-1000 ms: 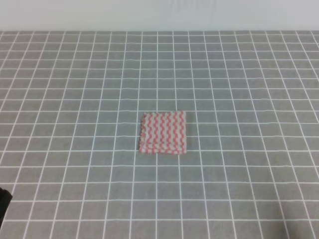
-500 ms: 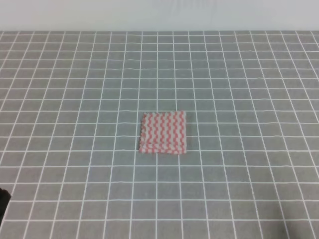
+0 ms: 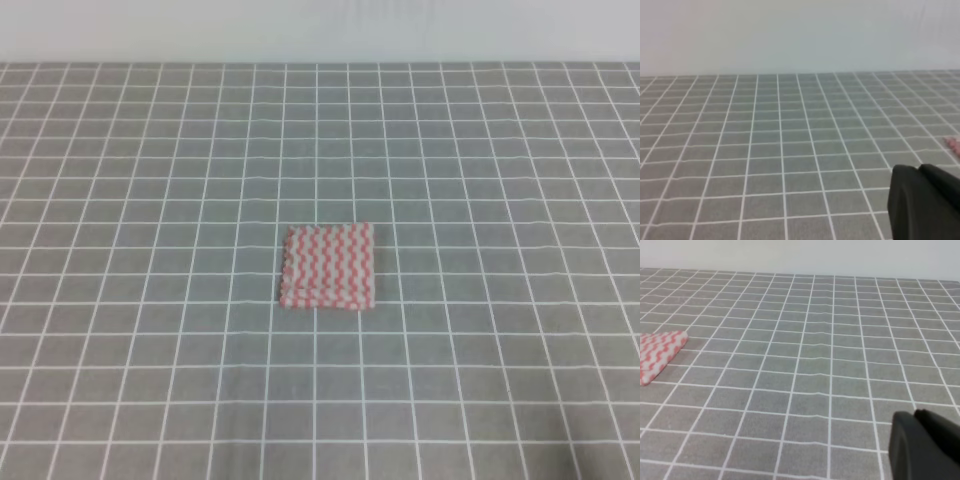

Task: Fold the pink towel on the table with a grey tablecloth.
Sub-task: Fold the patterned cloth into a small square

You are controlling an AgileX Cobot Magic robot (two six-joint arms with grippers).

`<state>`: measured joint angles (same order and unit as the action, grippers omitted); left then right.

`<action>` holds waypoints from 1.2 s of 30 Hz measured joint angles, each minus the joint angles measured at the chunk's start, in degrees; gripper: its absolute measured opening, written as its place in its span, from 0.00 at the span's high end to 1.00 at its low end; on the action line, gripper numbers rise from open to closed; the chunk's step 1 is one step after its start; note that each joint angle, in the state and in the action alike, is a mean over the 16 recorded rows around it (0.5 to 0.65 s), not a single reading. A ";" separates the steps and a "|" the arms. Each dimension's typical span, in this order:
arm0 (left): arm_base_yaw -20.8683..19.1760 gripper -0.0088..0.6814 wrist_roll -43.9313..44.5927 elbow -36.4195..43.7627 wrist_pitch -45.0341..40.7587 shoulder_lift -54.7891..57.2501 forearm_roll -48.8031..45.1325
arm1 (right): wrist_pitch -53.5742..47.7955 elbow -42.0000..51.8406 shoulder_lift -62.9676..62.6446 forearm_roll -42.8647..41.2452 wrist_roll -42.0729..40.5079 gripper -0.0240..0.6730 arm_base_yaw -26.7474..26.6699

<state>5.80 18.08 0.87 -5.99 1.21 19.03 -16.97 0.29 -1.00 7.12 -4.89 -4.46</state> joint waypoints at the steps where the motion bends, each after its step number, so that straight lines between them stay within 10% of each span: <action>1: -0.52 0.99 -0.94 0.14 -0.64 -0.22 -1.08 | 0.01 0.00 0.00 0.00 0.00 0.97 0.00; 36: -1.90 0.99 -8.03 0.36 -13.54 -2.79 -10.21 | -0.11 0.08 0.00 -0.01 0.00 0.97 0.00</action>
<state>3.90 10.05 1.23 -19.53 -1.58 8.82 -17.08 0.37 -1.00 7.11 -4.89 -4.46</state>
